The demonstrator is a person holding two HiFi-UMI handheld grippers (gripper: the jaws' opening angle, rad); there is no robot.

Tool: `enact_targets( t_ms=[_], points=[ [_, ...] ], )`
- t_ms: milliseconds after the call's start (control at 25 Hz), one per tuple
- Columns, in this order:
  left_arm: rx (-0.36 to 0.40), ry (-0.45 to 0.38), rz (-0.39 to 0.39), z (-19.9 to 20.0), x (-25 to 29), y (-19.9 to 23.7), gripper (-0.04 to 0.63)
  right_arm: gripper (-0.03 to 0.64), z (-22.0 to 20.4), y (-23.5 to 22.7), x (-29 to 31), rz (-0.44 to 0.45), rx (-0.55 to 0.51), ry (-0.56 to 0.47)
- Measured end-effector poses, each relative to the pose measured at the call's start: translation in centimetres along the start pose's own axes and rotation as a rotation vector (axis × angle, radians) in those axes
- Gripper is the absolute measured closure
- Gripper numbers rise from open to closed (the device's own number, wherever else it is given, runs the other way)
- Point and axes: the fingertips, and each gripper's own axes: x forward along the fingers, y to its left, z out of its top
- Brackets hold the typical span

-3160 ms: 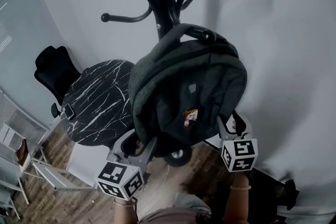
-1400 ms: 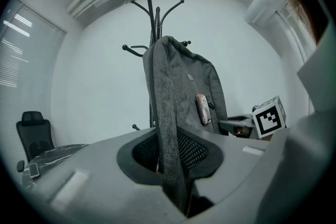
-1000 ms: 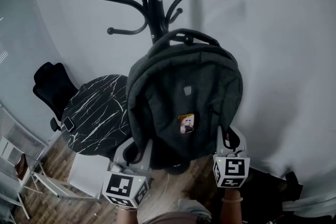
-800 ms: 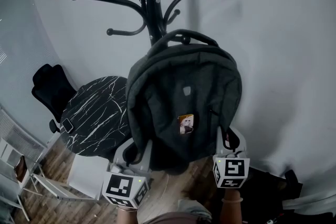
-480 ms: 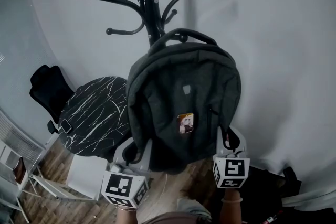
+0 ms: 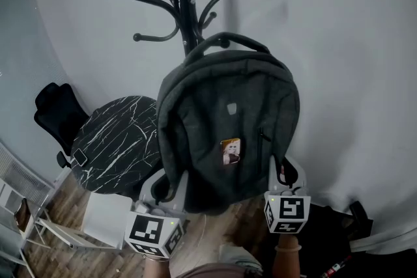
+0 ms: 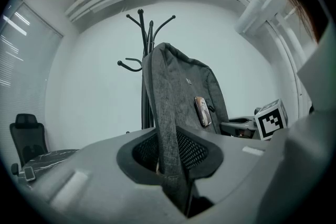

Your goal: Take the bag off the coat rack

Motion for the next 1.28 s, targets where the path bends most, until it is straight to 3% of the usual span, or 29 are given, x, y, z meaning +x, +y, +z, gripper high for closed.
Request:
enact_targets(
  t_ms=[600,1120,1280],
  points=[
    [-0.018,-0.024,-0.003,0.0,-5.1,-1.3,0.515,0.552,0.9,1.5,-5.4,-0.009,-0.025,-0.003],
    [-0.008,-0.081,-0.01,0.7,-15.3,-3.7,0.515,0.552,2.2,4.8,-15.8,-0.031,-0.049,-0.048],
    [-0.003,-0.091,-0.005,1.2,-15.4,-3.6,0.515,0.552,2.7,4.9,-15.7,-0.028,-0.047,-0.05]
  ],
)
